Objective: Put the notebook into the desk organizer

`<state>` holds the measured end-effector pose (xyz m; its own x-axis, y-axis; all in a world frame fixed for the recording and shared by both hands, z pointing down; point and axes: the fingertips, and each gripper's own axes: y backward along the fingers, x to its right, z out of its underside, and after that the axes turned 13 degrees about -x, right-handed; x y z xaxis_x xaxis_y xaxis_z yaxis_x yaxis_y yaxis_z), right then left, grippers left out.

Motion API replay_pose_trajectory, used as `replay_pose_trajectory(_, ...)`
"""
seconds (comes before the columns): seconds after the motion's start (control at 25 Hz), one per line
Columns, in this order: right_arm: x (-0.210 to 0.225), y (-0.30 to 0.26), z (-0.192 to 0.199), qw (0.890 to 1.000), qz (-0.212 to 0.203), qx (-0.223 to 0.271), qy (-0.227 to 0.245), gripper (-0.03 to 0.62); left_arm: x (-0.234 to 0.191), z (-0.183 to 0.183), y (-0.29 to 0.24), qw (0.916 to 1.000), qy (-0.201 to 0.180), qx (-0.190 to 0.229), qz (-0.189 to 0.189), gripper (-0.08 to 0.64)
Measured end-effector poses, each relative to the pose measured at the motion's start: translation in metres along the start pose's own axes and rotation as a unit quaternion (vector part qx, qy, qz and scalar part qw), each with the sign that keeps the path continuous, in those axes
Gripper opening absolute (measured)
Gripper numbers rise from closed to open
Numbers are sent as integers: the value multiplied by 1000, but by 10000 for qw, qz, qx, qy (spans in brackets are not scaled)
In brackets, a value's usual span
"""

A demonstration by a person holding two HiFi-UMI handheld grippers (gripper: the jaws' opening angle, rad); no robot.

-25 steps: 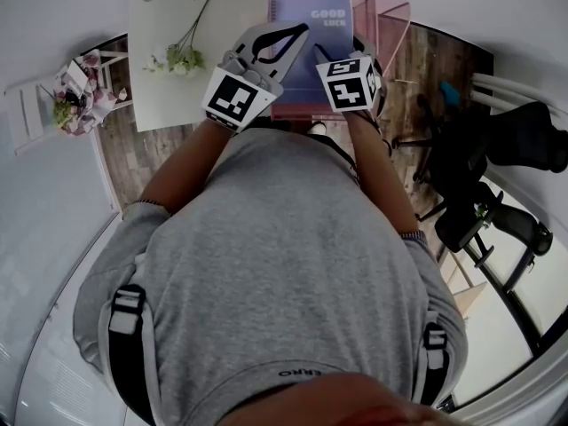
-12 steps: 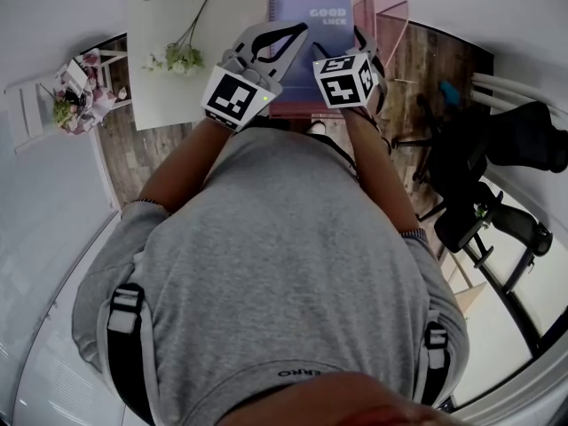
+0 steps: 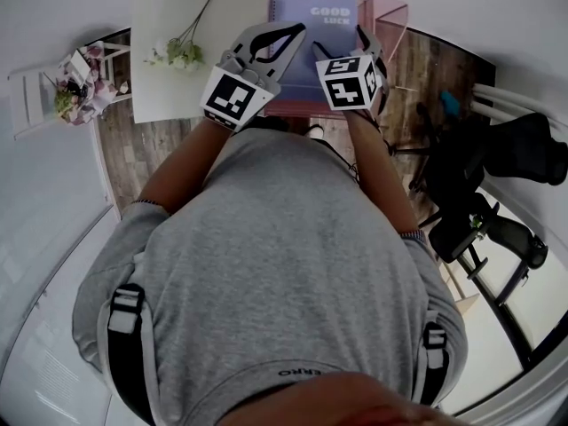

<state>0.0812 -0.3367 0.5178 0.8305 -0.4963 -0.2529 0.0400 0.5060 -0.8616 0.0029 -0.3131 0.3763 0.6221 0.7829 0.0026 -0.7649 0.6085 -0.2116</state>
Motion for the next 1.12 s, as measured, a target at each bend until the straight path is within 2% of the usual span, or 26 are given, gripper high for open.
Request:
replay_pose_trajectory(0.28,6,28,-15,9972,-330,659,-82,436,3,-6,8,9994,-48,11,-343,20)
replay_pose_trajectory(0.36,7,42,-22,9941,-436,990,-53,420,4,-9,12,9989,-83,27,-456,20)
replay_pose_trajectory(0.44,8,58,-28,9898,-494,1335,76,359,6,-12,16,9983,-119,49,-562,20)
replay_pose_trajectory(0.48,8,66,-31,9874,-528,1487,141,356,8,-13,18,9980,-131,60,-613,20)
replay_pose_trajectory(0.64,7,95,-38,9762,-782,2008,263,337,13,-18,23,9968,-131,71,-782,20)
replay_pose_trajectory(0.8,8,119,-42,9604,-1149,2535,114,321,18,-22,26,9959,-135,88,-890,20)
replay_pose_trajectory(1.0,9,151,-42,9383,-1410,3157,-15,238,26,-31,31,9950,-167,146,-973,20)
replay_pose_trajectory(1.04,8,155,-41,9349,-1462,3235,-23,201,28,-33,31,9949,-182,158,-981,20)
replay_pose_trajectory(1.12,7,161,-39,9307,-1500,3336,17,187,31,-36,33,9945,-218,194,-1003,20)
